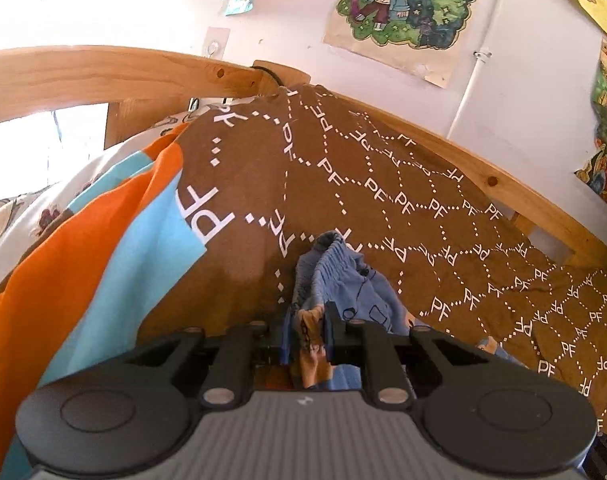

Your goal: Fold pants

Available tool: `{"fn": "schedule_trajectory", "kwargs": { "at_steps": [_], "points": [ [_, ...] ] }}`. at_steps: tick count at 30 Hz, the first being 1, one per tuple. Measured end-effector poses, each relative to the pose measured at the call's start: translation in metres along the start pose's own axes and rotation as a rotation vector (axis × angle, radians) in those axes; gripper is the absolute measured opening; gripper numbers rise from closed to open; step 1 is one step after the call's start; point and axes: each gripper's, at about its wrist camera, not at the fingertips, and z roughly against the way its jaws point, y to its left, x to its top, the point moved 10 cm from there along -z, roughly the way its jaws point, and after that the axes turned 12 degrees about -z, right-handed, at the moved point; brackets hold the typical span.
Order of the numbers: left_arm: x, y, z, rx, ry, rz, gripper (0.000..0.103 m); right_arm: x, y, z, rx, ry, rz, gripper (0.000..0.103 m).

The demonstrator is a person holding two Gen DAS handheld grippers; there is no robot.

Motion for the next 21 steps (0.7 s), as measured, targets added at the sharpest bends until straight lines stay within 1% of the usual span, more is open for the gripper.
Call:
{"fn": "schedule_trajectory", "kwargs": {
  "at_steps": [3,6,9,11,12,14,17,19,21],
  "points": [
    [0.007,-0.01,0.012,-0.003,-0.037,-0.027,0.017,0.004,-0.003,0.004,0.003,-0.028,0.001,0.07],
    [0.02,-0.037,0.029,-0.031,-0.085,-0.114,0.017,0.007,-0.014,0.013,0.015,-0.058,-0.042,0.071],
    [0.031,-0.077,0.049,-0.098,-0.14,-0.232,0.017,0.008,-0.032,0.027,0.018,-0.097,-0.094,0.078],
    [0.036,-0.105,0.057,-0.141,-0.168,-0.293,0.017,0.006,-0.044,0.036,0.017,-0.113,-0.122,0.082],
    [0.036,-0.12,0.059,-0.17,-0.169,-0.314,0.017,0.004,-0.053,0.04,0.019,-0.118,-0.14,0.083],
    [0.034,-0.15,0.059,-0.238,-0.155,-0.358,0.017,-0.003,-0.068,0.048,0.006,-0.117,-0.163,0.09],
    [0.026,-0.192,0.059,-0.324,-0.143,-0.447,0.017,-0.011,-0.095,0.06,-0.037,-0.126,-0.192,0.093],
    [0.019,-0.214,0.059,-0.368,-0.134,-0.498,0.017,-0.016,-0.111,0.067,-0.062,-0.135,-0.217,0.097],
    [0.008,-0.234,0.055,-0.401,-0.118,-0.544,0.017,-0.021,-0.126,0.073,-0.088,-0.144,-0.238,0.097]
  ]
}}
